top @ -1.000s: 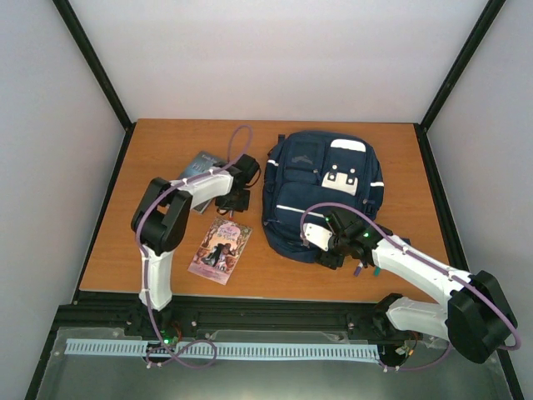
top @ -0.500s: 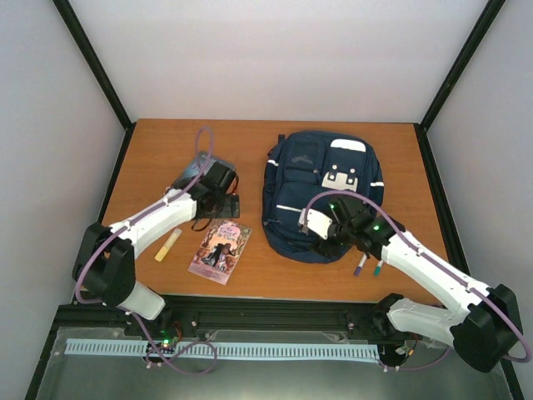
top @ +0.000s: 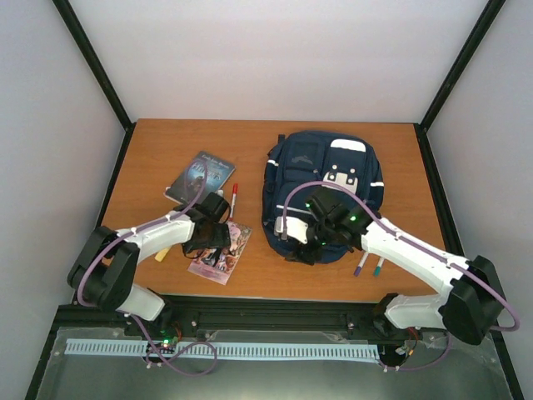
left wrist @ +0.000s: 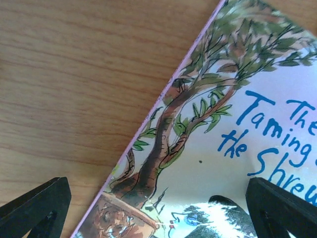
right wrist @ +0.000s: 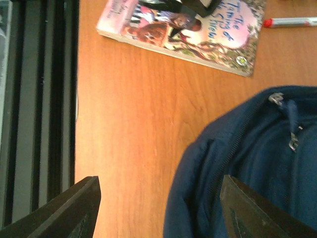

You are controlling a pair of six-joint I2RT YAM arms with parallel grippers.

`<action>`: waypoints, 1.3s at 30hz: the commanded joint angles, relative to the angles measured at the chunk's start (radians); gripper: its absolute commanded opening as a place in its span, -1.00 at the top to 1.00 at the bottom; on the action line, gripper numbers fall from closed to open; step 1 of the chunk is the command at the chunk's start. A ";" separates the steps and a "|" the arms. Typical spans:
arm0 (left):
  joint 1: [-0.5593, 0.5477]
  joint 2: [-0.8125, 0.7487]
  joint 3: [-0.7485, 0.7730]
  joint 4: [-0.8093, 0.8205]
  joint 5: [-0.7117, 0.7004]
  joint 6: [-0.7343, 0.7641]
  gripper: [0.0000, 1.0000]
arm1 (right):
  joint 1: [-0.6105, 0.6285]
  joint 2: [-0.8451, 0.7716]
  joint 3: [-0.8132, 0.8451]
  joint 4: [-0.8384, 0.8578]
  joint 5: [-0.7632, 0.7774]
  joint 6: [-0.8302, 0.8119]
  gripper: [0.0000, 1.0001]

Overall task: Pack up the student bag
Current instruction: Pick up the book from the center of the board.

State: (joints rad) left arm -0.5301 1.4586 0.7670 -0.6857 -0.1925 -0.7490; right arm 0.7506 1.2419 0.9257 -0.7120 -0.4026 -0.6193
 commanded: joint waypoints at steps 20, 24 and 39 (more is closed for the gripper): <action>-0.245 -0.233 -0.153 0.287 0.351 -0.112 -0.72 | 0.062 0.296 0.055 0.107 -0.043 0.122 -0.25; -0.245 -0.375 -0.184 0.217 0.253 -0.161 -0.71 | 0.062 0.322 0.078 0.104 -0.048 0.118 -0.21; -0.168 -0.344 -0.246 0.181 0.225 -0.228 -0.87 | 0.131 0.477 0.159 0.172 -0.060 0.141 0.24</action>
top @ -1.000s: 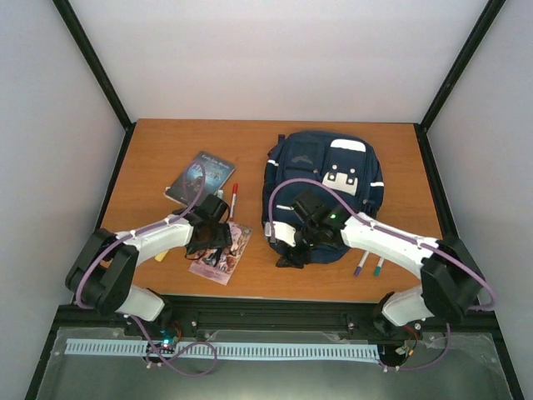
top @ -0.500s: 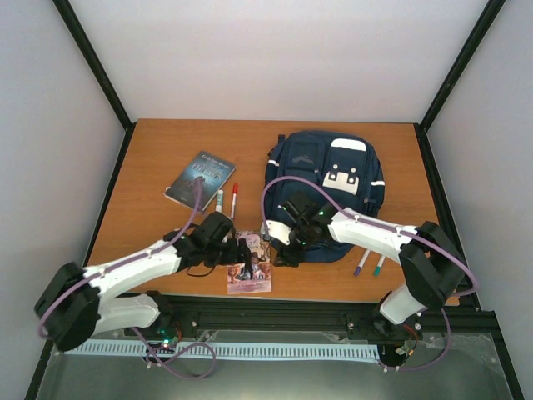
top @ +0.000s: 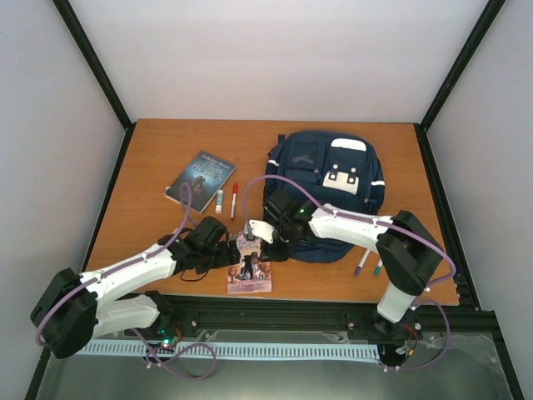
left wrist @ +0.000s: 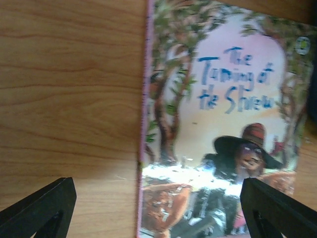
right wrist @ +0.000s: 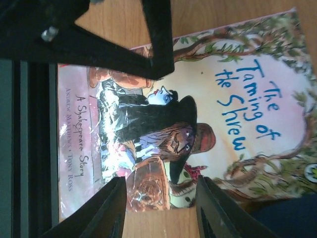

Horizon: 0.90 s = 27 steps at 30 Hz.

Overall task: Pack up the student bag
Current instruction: Pick up the book from the center of the board.

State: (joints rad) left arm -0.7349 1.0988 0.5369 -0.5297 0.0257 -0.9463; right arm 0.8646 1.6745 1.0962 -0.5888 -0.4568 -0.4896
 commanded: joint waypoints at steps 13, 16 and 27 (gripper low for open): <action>0.075 0.034 -0.077 0.137 0.174 -0.040 -0.83 | 0.020 0.160 -0.053 0.084 0.102 0.019 0.60; 0.077 0.062 -0.072 0.150 0.196 -0.032 -0.83 | 0.020 0.198 -0.048 0.079 0.121 0.019 0.64; 0.078 0.178 -0.080 0.291 0.318 -0.067 -0.77 | 0.020 0.303 -0.024 0.046 0.165 0.026 0.71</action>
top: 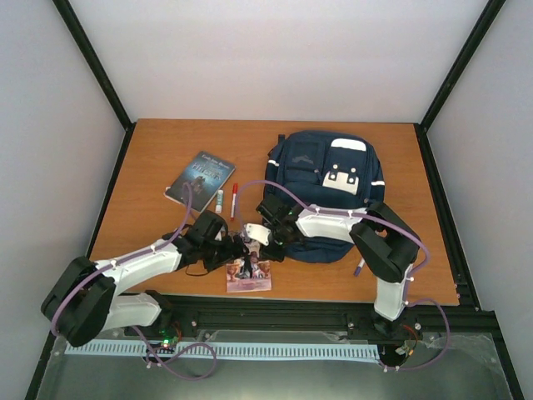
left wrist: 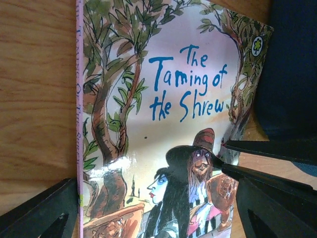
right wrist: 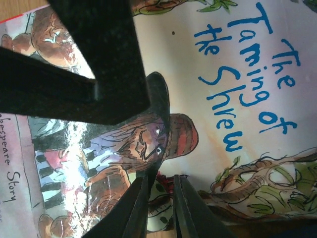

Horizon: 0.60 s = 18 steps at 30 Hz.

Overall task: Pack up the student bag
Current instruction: Pick up the book from the center of the board.

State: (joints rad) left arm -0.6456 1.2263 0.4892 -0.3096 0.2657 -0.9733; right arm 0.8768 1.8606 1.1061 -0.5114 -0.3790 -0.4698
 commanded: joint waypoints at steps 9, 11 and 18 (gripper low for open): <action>-0.008 -0.197 -0.094 0.240 0.101 -0.099 -0.48 | 0.007 0.122 -0.034 -0.032 0.082 0.016 0.70; -0.008 -0.269 -0.093 0.228 0.078 -0.096 -0.45 | 0.007 0.122 -0.030 -0.034 0.078 0.019 0.70; -0.006 -0.310 -0.111 0.256 0.087 -0.122 -0.29 | 0.007 0.123 -0.023 -0.039 0.068 0.021 0.69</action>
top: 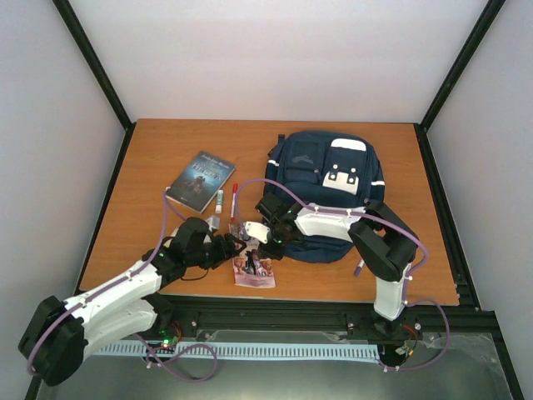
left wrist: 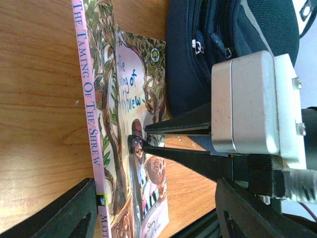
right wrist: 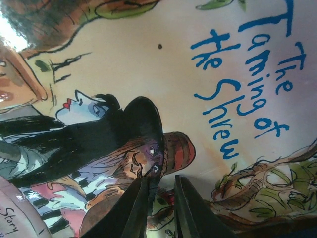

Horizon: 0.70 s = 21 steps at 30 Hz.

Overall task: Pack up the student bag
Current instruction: Pick up the book from the center of the board.

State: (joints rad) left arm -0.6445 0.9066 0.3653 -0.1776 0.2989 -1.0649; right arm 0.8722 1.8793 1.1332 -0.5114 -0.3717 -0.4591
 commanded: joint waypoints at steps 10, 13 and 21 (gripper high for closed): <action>-0.007 0.116 0.032 0.129 0.054 -0.051 0.10 | 0.008 0.096 -0.047 -0.042 0.065 0.014 0.66; -0.007 0.121 0.032 0.125 0.052 -0.052 0.26 | 0.008 0.096 -0.047 -0.044 0.067 0.013 0.66; -0.007 0.090 0.051 0.044 0.001 -0.032 0.79 | 0.006 0.083 -0.046 -0.039 0.082 0.016 0.61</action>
State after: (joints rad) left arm -0.6445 1.0306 0.3656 -0.1314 0.3092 -1.1179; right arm 0.8719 1.8782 1.1336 -0.5156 -0.3759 -0.4541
